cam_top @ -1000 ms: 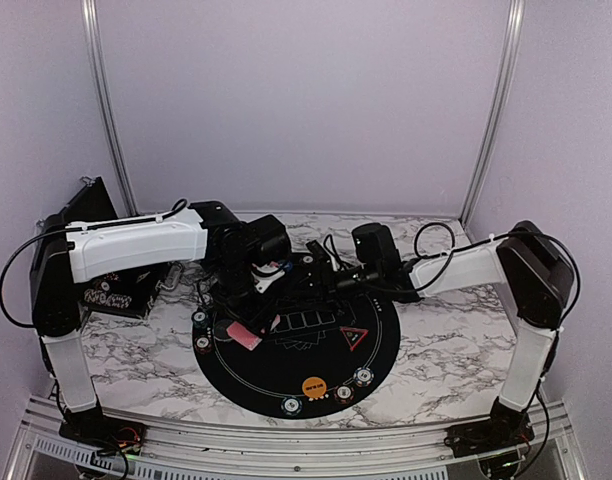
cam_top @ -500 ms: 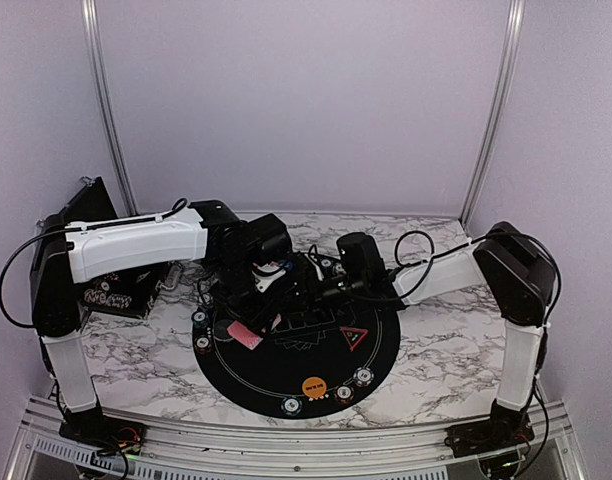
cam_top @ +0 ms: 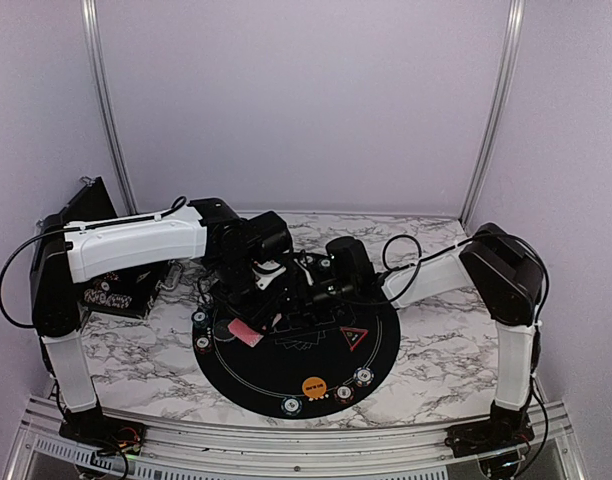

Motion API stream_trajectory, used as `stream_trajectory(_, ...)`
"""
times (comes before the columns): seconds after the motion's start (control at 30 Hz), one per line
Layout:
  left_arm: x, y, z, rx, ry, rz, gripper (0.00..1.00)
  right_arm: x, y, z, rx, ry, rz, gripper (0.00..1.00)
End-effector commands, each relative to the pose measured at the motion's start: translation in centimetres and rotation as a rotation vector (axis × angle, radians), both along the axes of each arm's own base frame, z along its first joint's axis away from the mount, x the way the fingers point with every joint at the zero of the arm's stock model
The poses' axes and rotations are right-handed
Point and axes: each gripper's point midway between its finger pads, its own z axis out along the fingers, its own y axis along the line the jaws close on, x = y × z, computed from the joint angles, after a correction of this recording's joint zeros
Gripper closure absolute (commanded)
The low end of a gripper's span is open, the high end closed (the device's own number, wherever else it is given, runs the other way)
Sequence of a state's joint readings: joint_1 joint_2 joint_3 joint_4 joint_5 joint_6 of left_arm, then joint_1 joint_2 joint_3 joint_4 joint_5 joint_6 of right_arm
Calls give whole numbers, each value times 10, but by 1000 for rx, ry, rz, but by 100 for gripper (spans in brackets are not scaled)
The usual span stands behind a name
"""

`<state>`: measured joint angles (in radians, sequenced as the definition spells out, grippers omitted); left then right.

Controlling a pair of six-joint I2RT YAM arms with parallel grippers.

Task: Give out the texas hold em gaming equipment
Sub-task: Pick up the poker card from the face-down deck piles.

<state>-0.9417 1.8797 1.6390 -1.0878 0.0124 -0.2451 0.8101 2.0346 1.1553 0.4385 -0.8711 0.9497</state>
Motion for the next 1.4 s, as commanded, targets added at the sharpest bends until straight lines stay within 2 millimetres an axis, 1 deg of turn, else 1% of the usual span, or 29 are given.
stream_trajectory(0.0, -2, 1, 22, -27, -27, -6, 48, 4, 8, 3, 2, -32, 4, 27)
stream_trajectory(0.2, -2, 1, 26, -35, -33, -6, 48, 6, 7, -5, -38, -46, -6, 30)
stream_trajectory(0.37, -3, 2, 29, -39, -37, -6, 48, 11, 2, -13, -66, -46, -24, 36)
stream_trajectory(0.4, 0, 4, 30, -28, -57, -2, 48, 12, 0, -15, -71, -44, -29, 36)
stream_trajectory(0.63, 0, 7, 31, -25, -62, 2, 48, 22, -10, -13, -81, -52, -62, 39)
stream_trajectory(0.97, 0, 7, 30, -23, -62, 0, 48, 30, -20, -10, -83, -60, -85, 40)
stream_trajectory(1.13, 0, 7, 29, -20, -62, -3, 48, 27, -15, 1, -50, -69, -66, 38)
stream_trajectory(1.3, 0, 8, 28, -17, -60, -3, 48, 20, -7, 16, -9, -82, -44, 33)
stream_trajectory(1.37, 0, 7, 28, -17, -58, -4, 48, 16, -3, 19, 0, -85, -31, 31)
